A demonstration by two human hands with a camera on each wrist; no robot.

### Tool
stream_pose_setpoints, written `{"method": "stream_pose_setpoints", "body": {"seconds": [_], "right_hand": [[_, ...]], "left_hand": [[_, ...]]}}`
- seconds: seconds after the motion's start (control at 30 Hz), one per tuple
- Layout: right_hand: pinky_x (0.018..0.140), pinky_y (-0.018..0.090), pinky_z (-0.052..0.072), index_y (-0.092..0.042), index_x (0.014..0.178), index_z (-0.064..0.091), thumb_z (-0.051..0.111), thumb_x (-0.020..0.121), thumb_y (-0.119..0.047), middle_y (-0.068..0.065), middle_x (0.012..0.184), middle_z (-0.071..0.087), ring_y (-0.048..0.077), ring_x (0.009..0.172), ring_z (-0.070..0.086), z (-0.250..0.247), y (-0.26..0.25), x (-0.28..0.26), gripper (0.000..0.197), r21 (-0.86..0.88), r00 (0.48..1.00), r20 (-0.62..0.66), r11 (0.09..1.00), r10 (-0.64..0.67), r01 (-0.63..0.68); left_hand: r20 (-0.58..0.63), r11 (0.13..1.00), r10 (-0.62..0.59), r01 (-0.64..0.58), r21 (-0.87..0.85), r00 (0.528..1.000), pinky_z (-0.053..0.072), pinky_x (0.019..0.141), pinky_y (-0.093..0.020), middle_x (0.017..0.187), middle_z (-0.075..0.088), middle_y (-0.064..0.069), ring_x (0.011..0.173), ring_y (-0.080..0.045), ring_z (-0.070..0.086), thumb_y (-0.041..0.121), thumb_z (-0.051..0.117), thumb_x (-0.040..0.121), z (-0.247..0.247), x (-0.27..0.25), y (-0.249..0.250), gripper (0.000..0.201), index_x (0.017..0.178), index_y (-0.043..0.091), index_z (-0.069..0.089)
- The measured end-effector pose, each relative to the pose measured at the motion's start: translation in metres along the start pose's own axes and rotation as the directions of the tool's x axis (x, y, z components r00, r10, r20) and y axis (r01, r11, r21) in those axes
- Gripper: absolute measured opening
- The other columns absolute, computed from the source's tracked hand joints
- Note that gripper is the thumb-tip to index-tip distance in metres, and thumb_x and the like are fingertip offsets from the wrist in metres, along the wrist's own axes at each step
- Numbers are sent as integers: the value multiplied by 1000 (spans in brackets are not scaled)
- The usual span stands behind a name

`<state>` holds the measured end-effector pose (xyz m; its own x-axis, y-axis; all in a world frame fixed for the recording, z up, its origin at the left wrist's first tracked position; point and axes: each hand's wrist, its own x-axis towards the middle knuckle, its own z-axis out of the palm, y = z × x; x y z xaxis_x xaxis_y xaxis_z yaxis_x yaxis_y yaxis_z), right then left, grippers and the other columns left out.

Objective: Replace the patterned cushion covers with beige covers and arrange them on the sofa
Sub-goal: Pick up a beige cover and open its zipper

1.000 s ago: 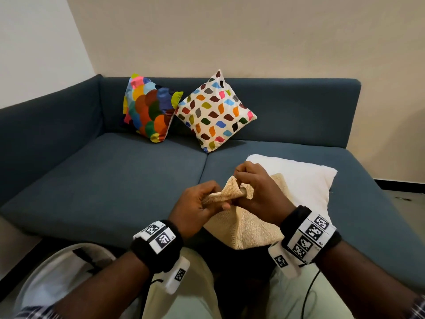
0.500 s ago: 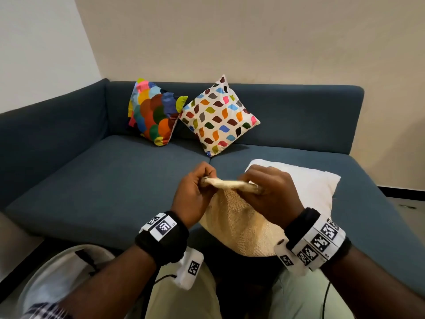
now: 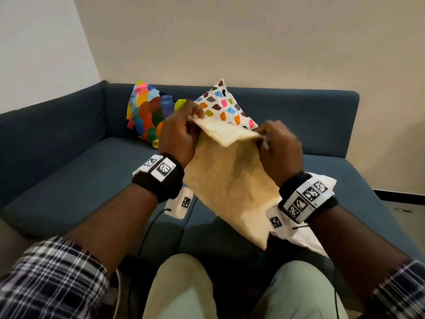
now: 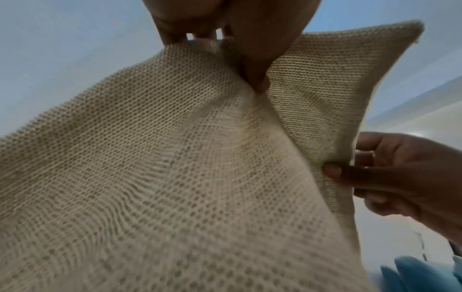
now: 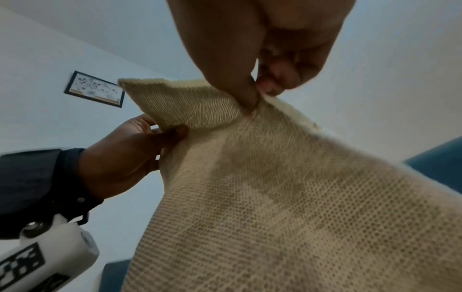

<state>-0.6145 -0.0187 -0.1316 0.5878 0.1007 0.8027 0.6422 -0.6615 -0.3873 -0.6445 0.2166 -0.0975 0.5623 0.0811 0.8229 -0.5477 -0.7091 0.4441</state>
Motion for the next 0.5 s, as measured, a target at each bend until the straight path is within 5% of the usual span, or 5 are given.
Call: {"method": "stream_pose_setpoints", "body": {"seconds": [0.13, 0.27, 0.33, 0.43, 0.5], "right_hand": [[91, 40, 40, -20, 103, 63, 54, 96, -26, -4, 100, 65, 23, 101, 58, -15, -14, 42, 13, -62, 954, -299, 998, -37, 19], [65, 35, 46, -29, 109, 42, 43, 103, -42, 2, 83, 65, 29, 72, 63, -30, -22, 61, 14, 0, 948, -316, 999, -33, 35], [59, 32, 45, -29, 108, 41, 47, 101, -52, 4, 78, 67, 24, 63, 61, -38, -22, 56, 24, -39, 936, -316, 988, -154, 150], [61, 24, 44, -24, 109, 53, 69, 85, -57, -4, 81, 66, 10, 64, 54, -41, -8, 29, 44, -72, 932, -22, 931, -361, 359], [67, 24, 43, -32, 105, 59, 79, 79, -50, -17, 88, 62, 8, 73, 59, -39, 16, 1, 37, -98, 884, 423, 960, -199, 263]], "left_hand": [[-191, 992, 39, -16, 122, 981, 49, 77, -39, 101, 60, -2, 95, -22, 55, 13, 55, 81, -7, 35, 11, 15, 87, 22, 66], [-217, 999, 28, -25, 20, 976, 48, 62, -42, 88, 59, -4, 76, -18, 55, 9, 54, 81, -9, 50, 25, 16, 84, 22, 64], [-237, 999, 4, -14, -44, 971, 48, 62, -43, 84, 60, -3, 75, -19, 57, 4, 55, 82, -9, 47, 24, 19, 83, 22, 61], [-271, 985, -102, 58, -164, 957, 46, 66, -36, 84, 58, -5, 76, -20, 57, 7, 59, 81, -10, 11, 9, 23, 83, 30, 58], [-229, 958, -242, 195, -211, 943, 47, 69, -35, 88, 59, -9, 80, -20, 56, 14, 59, 78, -11, -36, -17, 20, 84, 32, 56]]}}
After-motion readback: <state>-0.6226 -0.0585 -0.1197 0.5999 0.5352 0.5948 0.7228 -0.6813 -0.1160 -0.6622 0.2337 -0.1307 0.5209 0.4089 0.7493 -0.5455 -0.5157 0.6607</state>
